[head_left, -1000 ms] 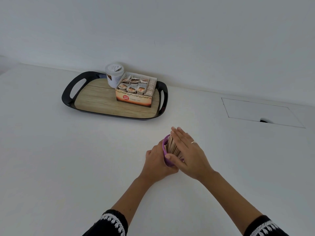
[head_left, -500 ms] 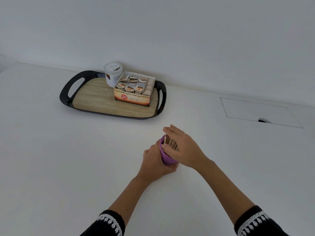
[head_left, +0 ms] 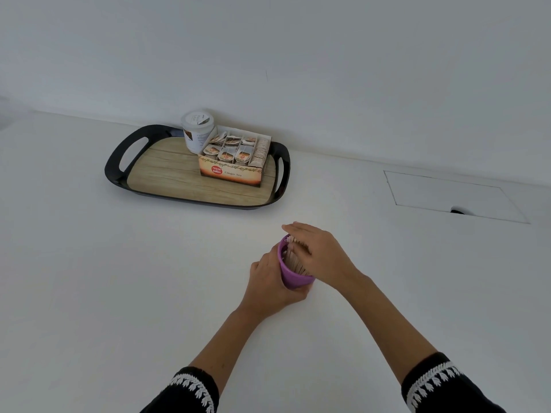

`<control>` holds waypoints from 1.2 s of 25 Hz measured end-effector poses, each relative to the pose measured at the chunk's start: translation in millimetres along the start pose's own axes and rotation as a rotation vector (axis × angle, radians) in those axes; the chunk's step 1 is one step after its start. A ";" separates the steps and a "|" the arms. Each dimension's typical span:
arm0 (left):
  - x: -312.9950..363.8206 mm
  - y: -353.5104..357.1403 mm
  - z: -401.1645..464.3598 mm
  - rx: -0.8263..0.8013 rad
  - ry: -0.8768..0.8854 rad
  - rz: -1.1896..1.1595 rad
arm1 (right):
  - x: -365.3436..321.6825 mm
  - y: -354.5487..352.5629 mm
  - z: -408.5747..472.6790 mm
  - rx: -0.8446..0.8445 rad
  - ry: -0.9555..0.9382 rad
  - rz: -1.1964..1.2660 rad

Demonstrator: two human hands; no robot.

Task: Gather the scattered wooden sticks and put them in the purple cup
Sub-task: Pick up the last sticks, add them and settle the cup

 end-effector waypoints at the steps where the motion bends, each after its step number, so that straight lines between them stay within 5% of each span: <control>1: 1.1 -0.3 -0.3 0.004 0.005 -0.004 | 2.9 -4.1 0.4 -0.034 -0.028 0.018; 5: 3.4 -1.8 -0.7 0.010 0.021 -0.009 | 8.0 -14.8 -3.5 -0.122 -0.063 0.326; 9: 3.6 -1.8 -1.2 -0.005 0.004 0.008 | 10.8 -17.3 -9.8 0.174 -0.038 0.597; 12: 3.1 -1.7 -1.5 0.002 0.007 0.008 | 13.1 -10.3 -18.7 0.280 -0.129 0.224; 15: -0.1 0.1 0.5 -0.001 0.038 0.007 | 16.7 7.6 -21.4 0.039 -0.156 -0.244; 20: -0.3 0.4 -0.1 -0.001 0.033 0.009 | 20.6 5.5 -18.7 0.064 -0.160 -0.240; 26: 6.1 -1.7 -7.4 0.128 -0.073 -0.038 | 27.5 21.8 -45.0 0.378 0.182 0.778; 30: 6.5 -1.8 -12.5 0.160 -0.024 -0.016 | -1.1 64.1 -53.5 0.173 0.163 0.845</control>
Point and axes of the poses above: each hand's wrist, its own z-axis towards the middle knuckle, its own y-axis out of the palm, x = y × z, the point moved 1 cm from there along z, towards the middle knuckle, and after that the axes turned 10 degrees about -x, right-handed, at the moved point
